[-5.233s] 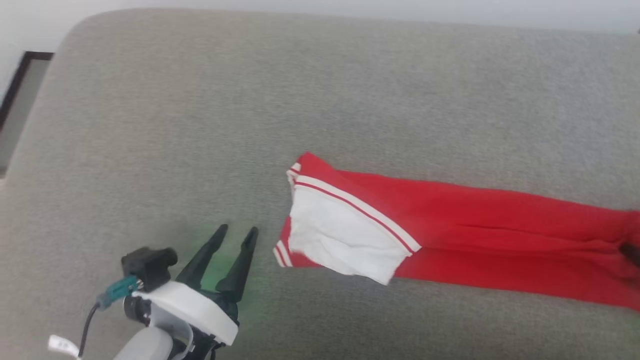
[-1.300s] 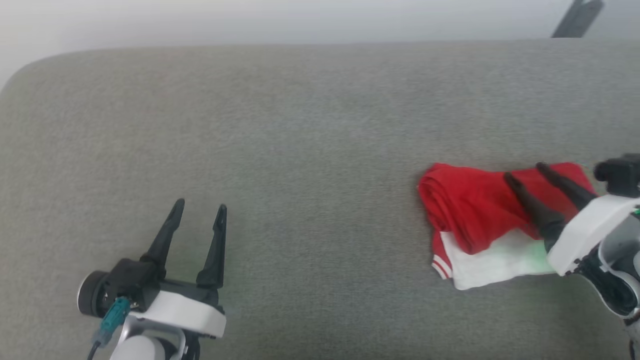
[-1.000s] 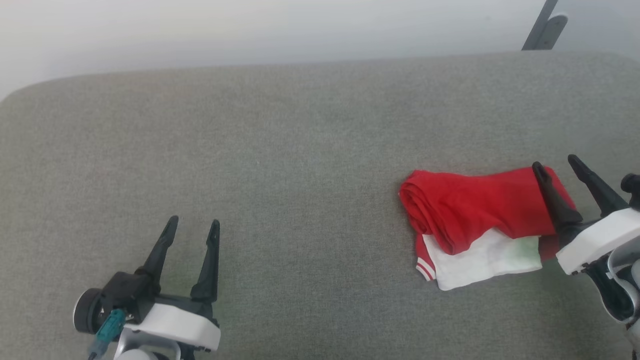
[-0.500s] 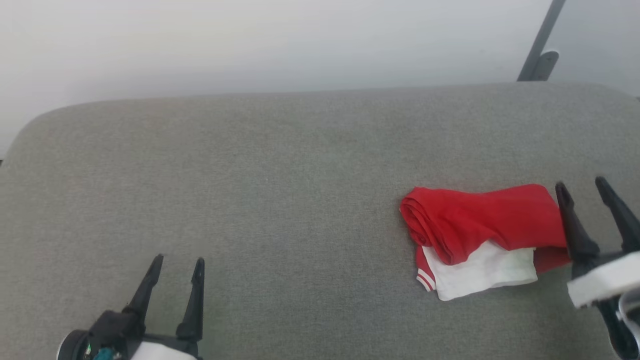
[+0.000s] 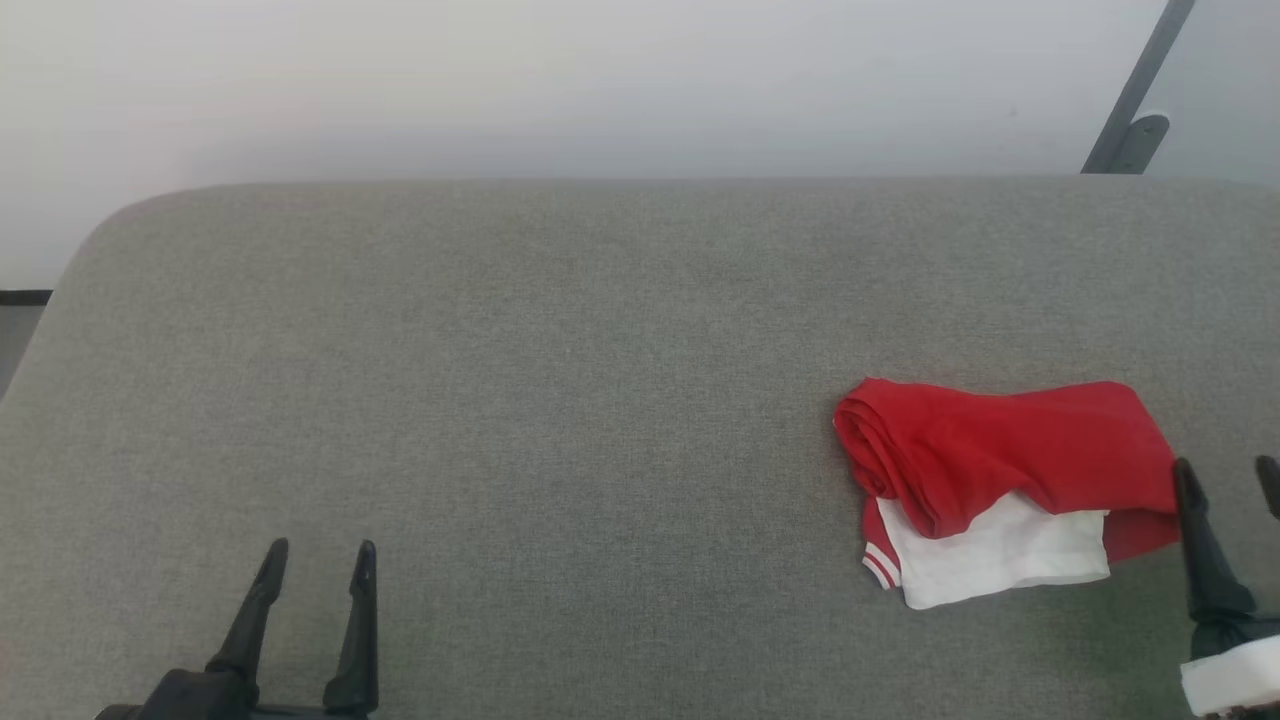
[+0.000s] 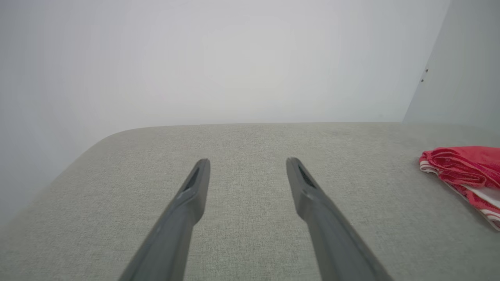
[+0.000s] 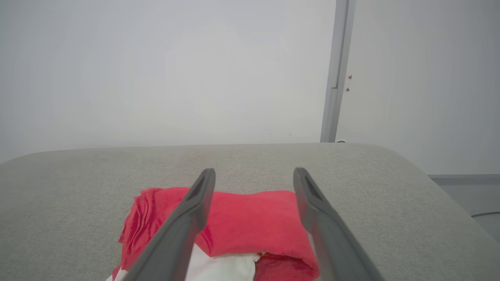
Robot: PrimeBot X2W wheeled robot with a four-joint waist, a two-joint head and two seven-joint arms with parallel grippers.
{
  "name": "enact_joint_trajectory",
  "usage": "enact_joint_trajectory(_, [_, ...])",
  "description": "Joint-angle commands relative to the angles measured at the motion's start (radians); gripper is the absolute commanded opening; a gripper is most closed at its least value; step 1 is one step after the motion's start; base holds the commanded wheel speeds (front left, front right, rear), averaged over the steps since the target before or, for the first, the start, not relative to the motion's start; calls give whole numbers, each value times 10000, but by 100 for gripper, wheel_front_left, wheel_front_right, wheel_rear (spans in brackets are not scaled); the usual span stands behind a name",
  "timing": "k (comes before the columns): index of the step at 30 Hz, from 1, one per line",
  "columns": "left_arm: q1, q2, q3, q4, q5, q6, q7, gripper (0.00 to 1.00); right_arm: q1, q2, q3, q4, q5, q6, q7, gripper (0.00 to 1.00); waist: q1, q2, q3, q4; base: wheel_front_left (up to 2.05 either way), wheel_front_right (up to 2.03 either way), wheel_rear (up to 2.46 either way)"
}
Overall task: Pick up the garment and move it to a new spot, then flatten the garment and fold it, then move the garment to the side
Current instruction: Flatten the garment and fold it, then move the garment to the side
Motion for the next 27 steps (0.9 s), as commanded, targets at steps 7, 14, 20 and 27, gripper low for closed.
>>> enact_joint_trajectory(7, [-56, -61, 27, -94, 91, -20, -46, 100, 164, 195, -219, -252, 67, -9, -47, 100, 0, -1, 122, 23, 0, 0, 0])
enact_joint_trajectory(14, [-258, -90, -3, -146, 132, -20, -47, 100, -126, 105, -34, -165, 91, -9, -34, 100, 0, -1, 217, -30, 0, 0, 0])
enact_joint_trajectory(20, [-636, -123, -189, -136, 156, -20, -47, 100, -1166, -301, -112, 215, -56, -8, 754, 100, 0, -1, 547, -86, 0, 0, 0])
enact_joint_trajectory(27, [-1252, -122, -442, -105, 164, -20, -46, 100, -2828, -1417, 314, 1107, 364, -9, 3848, 100, 0, -1, 1028, -190, 0, 0, 0])
